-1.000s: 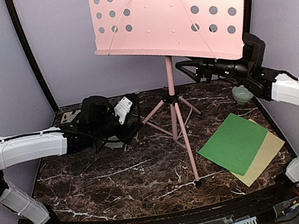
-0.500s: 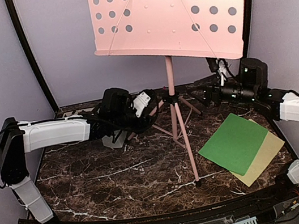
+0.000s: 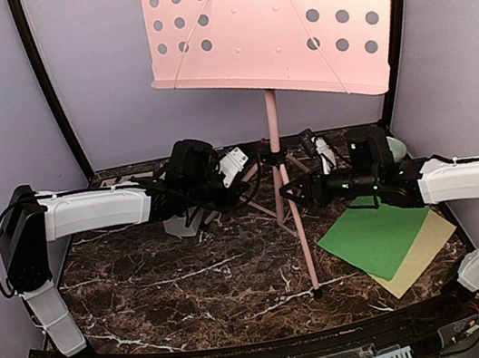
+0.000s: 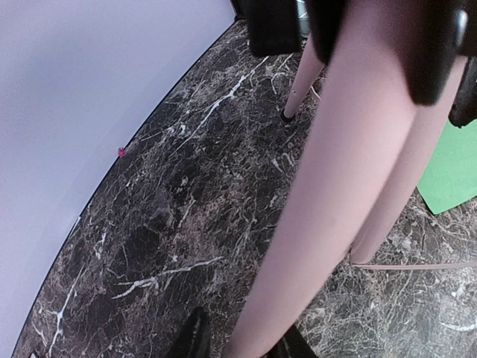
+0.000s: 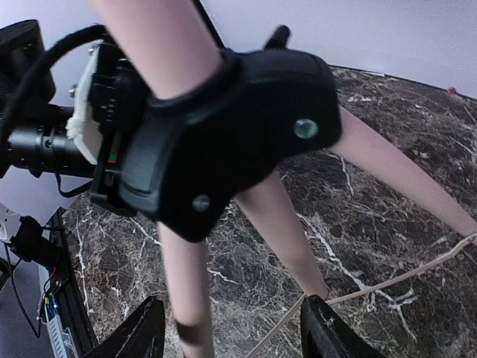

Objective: Set up the instrument practice props

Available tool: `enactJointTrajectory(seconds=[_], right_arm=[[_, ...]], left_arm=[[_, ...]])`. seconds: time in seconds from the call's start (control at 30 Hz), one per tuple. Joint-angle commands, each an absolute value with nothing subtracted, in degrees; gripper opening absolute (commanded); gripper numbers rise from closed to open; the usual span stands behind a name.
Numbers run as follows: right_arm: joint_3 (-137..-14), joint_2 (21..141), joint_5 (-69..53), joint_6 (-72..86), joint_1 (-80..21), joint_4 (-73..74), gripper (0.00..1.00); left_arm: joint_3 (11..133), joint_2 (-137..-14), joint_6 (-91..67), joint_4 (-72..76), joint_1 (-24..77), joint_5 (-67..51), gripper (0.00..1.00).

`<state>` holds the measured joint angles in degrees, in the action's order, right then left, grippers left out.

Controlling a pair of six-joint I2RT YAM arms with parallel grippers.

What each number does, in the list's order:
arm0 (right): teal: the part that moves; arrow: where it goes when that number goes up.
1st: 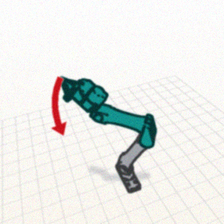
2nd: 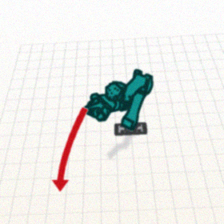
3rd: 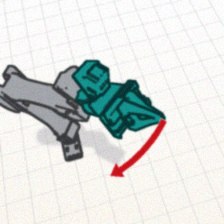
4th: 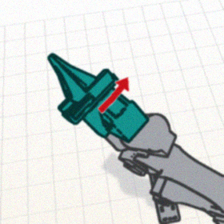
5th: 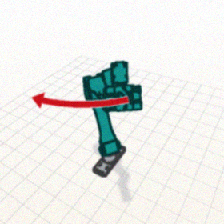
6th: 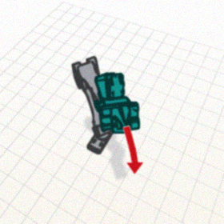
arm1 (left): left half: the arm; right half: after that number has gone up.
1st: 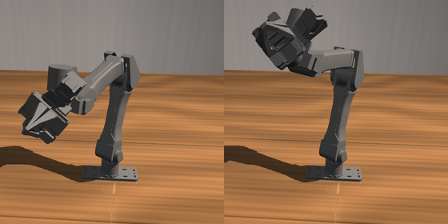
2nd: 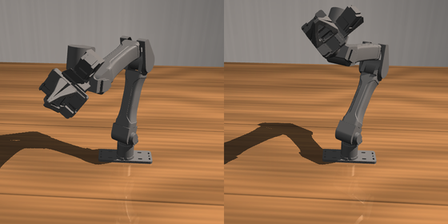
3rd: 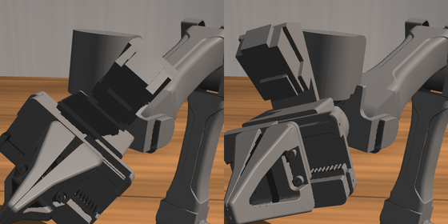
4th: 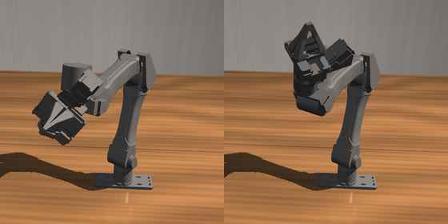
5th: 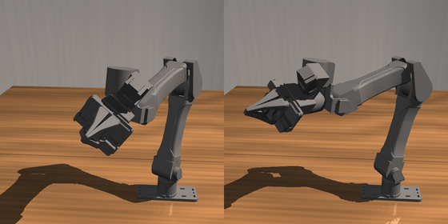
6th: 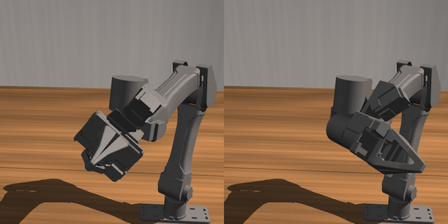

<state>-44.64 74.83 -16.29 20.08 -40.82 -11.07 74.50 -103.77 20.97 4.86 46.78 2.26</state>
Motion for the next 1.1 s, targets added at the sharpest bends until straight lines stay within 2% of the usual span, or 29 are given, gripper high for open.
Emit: enactJointTrajectory(seconds=[0.0, 0.1, 0.23, 0.53, 0.6, 1.07], right_arm=[[-46.7, 76.0, -11.7, 22.5, -41.9, -10.8, 0.62], [-47.3, 77.6, -11.4, 23.0, -42.6, -10.6, 0.57], [-48.7, 79.5, -10.0, 23.1, -43.5, -10.1, 0.47], [-52.0, 82.1, -6.6, 22.1, -44.2, -9.2, 0.0], [-52.4, 82.6, -6.0, 22.0, -44.4, -9.1, 0.0], [-57.1, 87.1, -3.9, 19.0, -44.5, -9.2, 0.0]], left_arm=[[76.8, -103.8, 21.9, 5.6, 46.8, 3.2, 0.25], [76.8, -103.9, 22.0, 5.5, 46.9, 3.8, 0.2], [76.5, -103.8, 22.1, 5.4, 46.9, 4.9, 0.14], [75.7, -103.6, 23.4, 6.5, 46.8, 9.5, 0.03], [75.5, -103.4, 24.5, 6.9, 46.8, 10.9, 0.0], [72.6, -100.3, 28.1, 9.6, 42.0, 16.4, 0.0]])
